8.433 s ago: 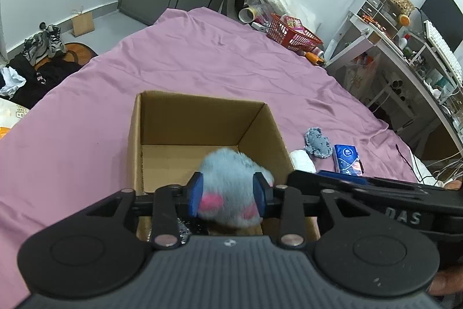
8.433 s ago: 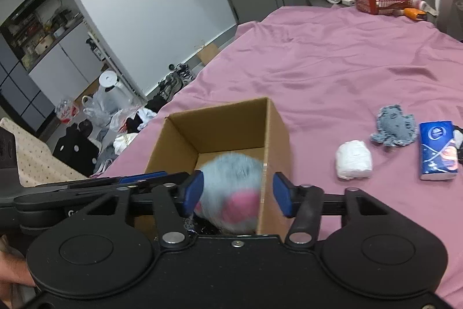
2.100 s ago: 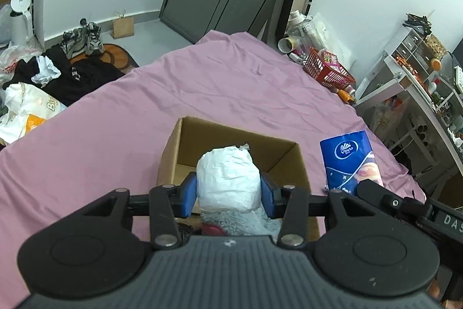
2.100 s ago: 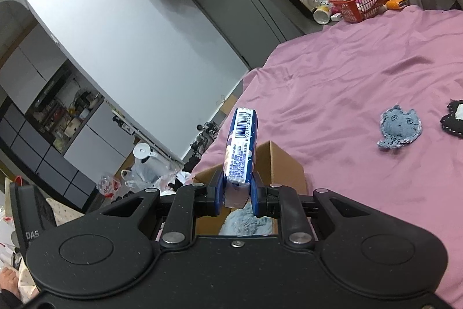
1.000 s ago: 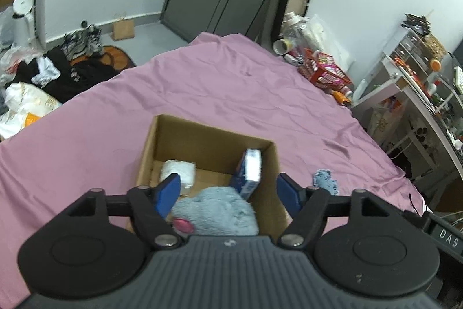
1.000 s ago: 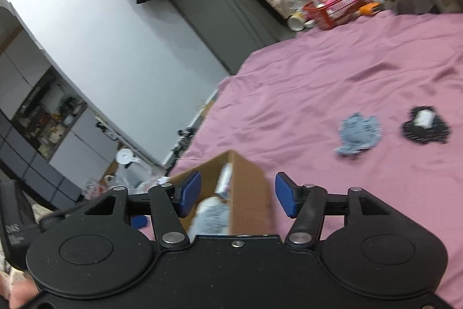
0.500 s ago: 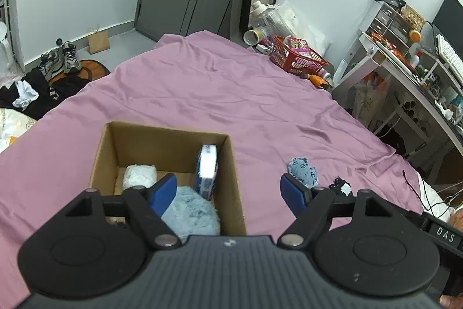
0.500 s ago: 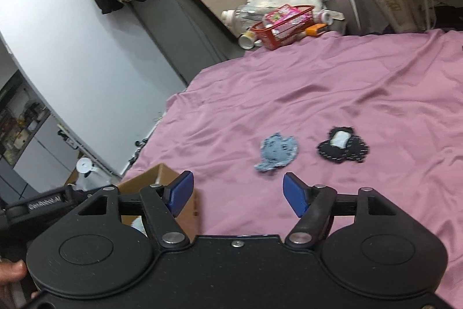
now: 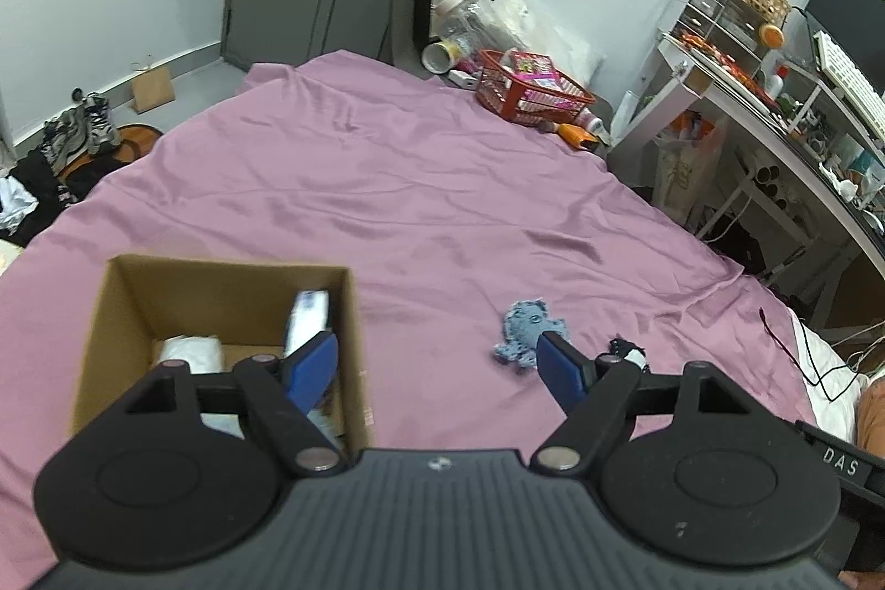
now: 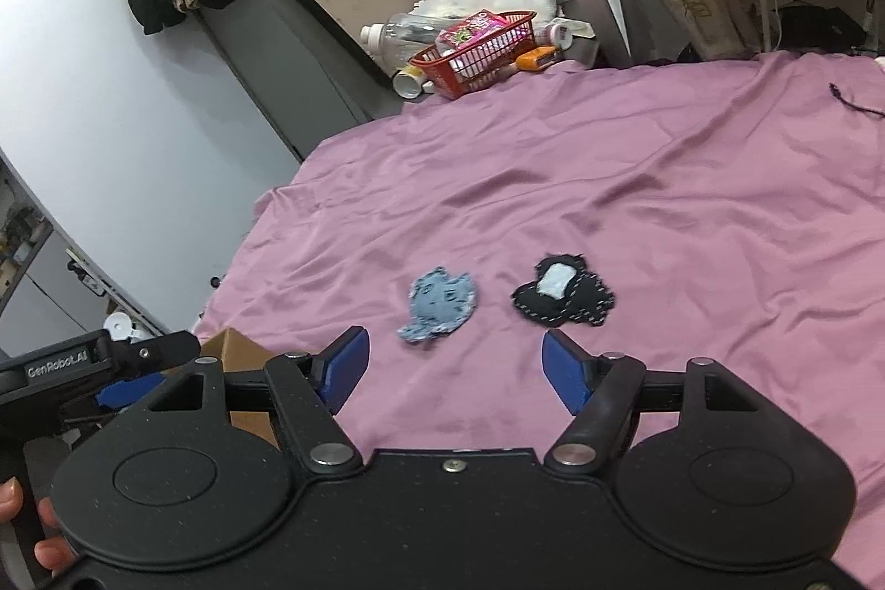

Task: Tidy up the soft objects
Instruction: 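Grasp the black patched plush with the right gripper while the left grasps the denim octopus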

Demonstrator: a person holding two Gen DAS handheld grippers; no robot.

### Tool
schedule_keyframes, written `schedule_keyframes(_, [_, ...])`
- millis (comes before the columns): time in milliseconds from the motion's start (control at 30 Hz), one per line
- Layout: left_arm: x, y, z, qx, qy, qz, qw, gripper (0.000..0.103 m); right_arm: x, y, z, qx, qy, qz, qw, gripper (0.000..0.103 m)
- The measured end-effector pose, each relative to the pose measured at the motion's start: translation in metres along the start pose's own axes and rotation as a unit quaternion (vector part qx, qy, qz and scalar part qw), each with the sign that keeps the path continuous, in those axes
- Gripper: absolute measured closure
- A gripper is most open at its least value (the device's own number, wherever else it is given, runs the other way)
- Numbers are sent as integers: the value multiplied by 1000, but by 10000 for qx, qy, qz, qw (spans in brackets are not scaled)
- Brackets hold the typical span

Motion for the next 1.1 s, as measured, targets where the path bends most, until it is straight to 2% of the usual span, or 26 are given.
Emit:
schedule_keyframes(367, [-46,-6,-34,-177,-170,317,9992,25,-16,13,-22,212,-360,7,9991,23])
schedule_keyframes(833, [-108,-10,-66,-331,-192,734,9966,25,-53,19,-58,-15,-530,324,9981,21])
schedule_keyframes(1100, [-147,-14,-77,-456,-60,983,9941,25,-81,21,-71,-100,-537,493,9973,21])
Point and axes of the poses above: each gripper's, at about its wrist camera, not at the fingertips, and x roughly against the way its jaws point, z to its left, y to its top, the point moved 3 cm from there along -x, roughly the way its jaws point, and after that the axes turned 3 degrees about -z, right-handed, at the moved point
